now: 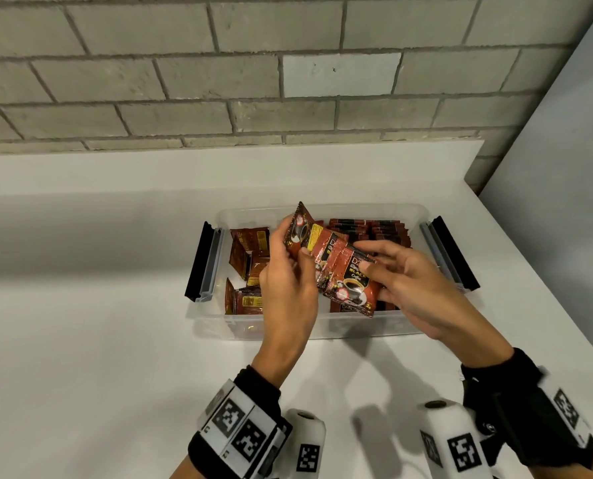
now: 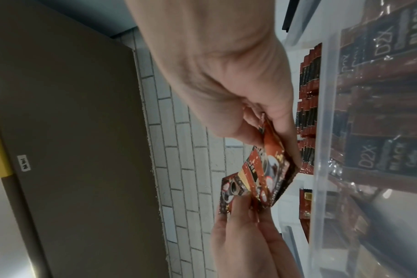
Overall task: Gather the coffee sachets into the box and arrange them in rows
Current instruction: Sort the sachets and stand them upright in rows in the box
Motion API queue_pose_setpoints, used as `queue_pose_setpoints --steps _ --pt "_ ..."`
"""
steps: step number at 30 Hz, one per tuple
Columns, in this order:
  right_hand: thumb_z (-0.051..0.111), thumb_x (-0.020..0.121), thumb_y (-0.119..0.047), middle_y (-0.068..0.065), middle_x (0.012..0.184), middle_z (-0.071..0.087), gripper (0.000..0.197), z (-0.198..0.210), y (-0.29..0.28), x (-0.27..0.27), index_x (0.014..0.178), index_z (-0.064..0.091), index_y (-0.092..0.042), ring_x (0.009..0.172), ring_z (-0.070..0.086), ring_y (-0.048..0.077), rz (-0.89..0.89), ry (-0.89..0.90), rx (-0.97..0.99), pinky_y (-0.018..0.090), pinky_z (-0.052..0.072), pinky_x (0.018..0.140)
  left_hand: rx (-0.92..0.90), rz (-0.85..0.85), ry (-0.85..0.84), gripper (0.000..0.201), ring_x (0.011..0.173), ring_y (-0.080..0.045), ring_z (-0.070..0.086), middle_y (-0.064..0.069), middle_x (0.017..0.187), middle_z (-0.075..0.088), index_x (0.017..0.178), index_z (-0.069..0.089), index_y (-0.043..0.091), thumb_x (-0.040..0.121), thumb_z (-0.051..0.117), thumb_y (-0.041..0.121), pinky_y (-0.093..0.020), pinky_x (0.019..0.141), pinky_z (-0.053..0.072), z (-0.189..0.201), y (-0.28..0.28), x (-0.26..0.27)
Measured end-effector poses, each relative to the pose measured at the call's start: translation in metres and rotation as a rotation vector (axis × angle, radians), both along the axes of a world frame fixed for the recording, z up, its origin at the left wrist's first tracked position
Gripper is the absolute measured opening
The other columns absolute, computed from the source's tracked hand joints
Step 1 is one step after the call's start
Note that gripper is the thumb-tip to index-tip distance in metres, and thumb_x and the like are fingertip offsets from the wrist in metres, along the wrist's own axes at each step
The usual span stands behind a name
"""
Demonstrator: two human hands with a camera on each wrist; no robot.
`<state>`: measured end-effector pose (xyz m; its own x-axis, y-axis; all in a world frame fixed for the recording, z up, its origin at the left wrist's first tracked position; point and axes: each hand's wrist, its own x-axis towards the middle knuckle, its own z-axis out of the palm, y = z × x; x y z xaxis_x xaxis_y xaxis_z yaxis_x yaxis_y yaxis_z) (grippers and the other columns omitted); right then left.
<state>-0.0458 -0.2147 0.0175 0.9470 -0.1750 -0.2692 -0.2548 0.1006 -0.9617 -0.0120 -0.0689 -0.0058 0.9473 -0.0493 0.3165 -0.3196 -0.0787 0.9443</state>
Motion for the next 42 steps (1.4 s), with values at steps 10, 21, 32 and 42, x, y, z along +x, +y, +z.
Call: queue_pose_setpoints --steps 10,21,32,42 --pt "0.047 0.093 0.0 0.016 0.122 0.062 0.034 0.007 -0.03 -0.008 0.125 0.054 -0.006 0.096 0.068 0.018 -0.143 -0.026 0.322 0.024 0.058 0.069 -0.267 -0.018 0.136 0.042 0.071 -0.002 0.055 0.01 0.083 0.059 0.13 0.042 0.023 0.095 0.049 0.001 -0.019 0.064 0.048 0.001 0.007 0.004" --pt "0.047 0.094 0.0 0.009 0.106 0.065 0.026 0.009 -0.01 -0.006 0.11 0.06 -0.017 0.098 0.061 0.015 -0.029 -0.102 0.105 0.035 0.05 0.093 -0.432 -0.138 0.372 0.051 0.096 -0.028 0.064 -0.006 0.093 0.059 0.125 0.054 0.027 0.078 0.07 0.013 -0.047 0.092 0.052 0.011 0.006 0.002" --pt "0.051 0.09 0.011 0.01 0.113 0.064 0.03 0.005 -0.019 -0.014 0.117 0.057 0.001 0.101 0.056 0.018 0.043 -0.986 -1.276 0.02 0.043 0.097 -0.584 -0.245 0.572 0.02 0.077 -0.007 0.065 -0.001 0.086 0.068 0.098 0.062 0.015 0.1 0.042 0.015 -0.022 0.066 0.054 0.018 0.013 0.012" --pt "0.035 0.103 -0.01 0.01 0.125 0.062 0.027 -0.004 -0.036 -0.02 0.124 0.05 -0.003 0.117 0.049 0.023 0.344 -1.108 -1.635 0.036 0.043 0.101 -0.38 -0.456 0.662 0.035 0.075 -0.019 0.071 -0.012 0.09 0.074 0.11 0.06 0.002 0.076 0.066 0.0 -0.027 0.059 0.059 0.033 0.035 0.023"
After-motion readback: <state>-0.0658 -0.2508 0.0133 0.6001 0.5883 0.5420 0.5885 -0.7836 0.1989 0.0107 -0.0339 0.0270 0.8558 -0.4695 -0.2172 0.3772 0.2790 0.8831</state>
